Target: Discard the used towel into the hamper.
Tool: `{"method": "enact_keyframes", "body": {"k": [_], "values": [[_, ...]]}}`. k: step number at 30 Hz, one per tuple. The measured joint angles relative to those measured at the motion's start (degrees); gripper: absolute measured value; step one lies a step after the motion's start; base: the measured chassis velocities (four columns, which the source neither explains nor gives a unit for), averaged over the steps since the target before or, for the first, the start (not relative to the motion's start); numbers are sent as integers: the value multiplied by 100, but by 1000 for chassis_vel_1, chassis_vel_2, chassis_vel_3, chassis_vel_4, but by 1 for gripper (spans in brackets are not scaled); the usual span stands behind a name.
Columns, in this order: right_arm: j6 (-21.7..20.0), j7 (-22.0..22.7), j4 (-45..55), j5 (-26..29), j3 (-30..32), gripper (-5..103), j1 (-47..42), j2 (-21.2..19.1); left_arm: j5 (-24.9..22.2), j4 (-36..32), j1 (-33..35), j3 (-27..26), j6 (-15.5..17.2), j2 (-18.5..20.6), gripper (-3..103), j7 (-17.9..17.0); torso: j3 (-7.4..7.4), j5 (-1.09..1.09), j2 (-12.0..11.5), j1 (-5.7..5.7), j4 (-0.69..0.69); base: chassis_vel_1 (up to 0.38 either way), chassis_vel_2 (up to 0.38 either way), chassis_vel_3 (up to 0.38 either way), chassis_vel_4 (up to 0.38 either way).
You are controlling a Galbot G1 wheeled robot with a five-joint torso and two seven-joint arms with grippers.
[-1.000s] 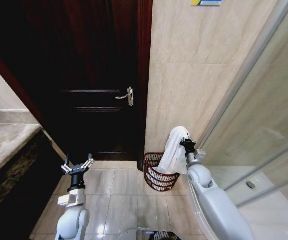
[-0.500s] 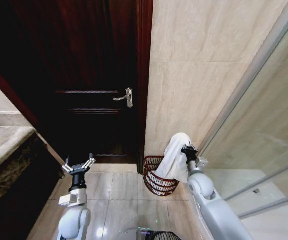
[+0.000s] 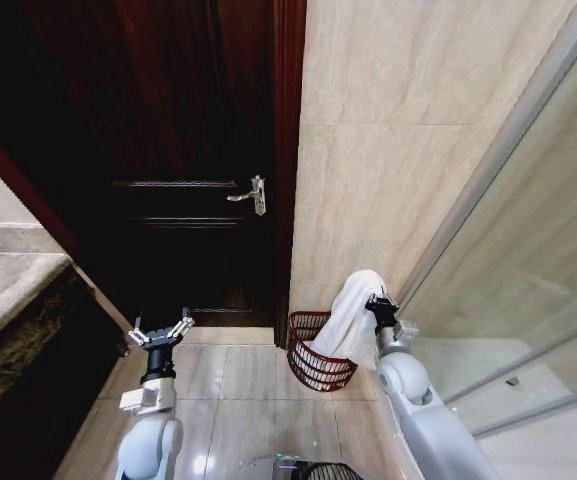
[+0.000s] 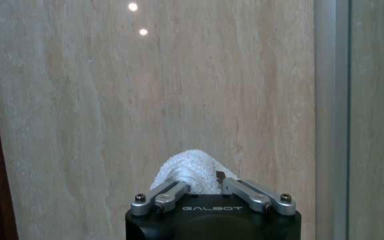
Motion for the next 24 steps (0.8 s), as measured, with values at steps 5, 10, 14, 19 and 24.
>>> {"method": "enact_keyframes", "body": {"k": [5,10,14,19,24], "values": [[0,19,-5,-57,-41,5,156,3,-2,73,69,13,-32,28,100,23,-63,-1,-119,-53,1,0,0,0,0],[-34,50,-29,-153,-103,5,173,70,-6,150,117,37,-85,128,100,41,-131,0,-243,-108,0,0,0,0,0],[-30,69,-111,-183,-138,5,348,169,-14,192,119,38,-105,188,100,68,-204,-1,-373,-168,0,0,0,0,0],[76,55,-631,-191,-184,5,803,212,-11,112,115,54,-79,203,100,82,-312,1,-573,-258,1,0,0,0,0],[175,2,-986,-117,-183,5,971,197,-10,72,132,57,-71,236,100,84,-394,1,-718,-320,0,0,0,0,0]]}}
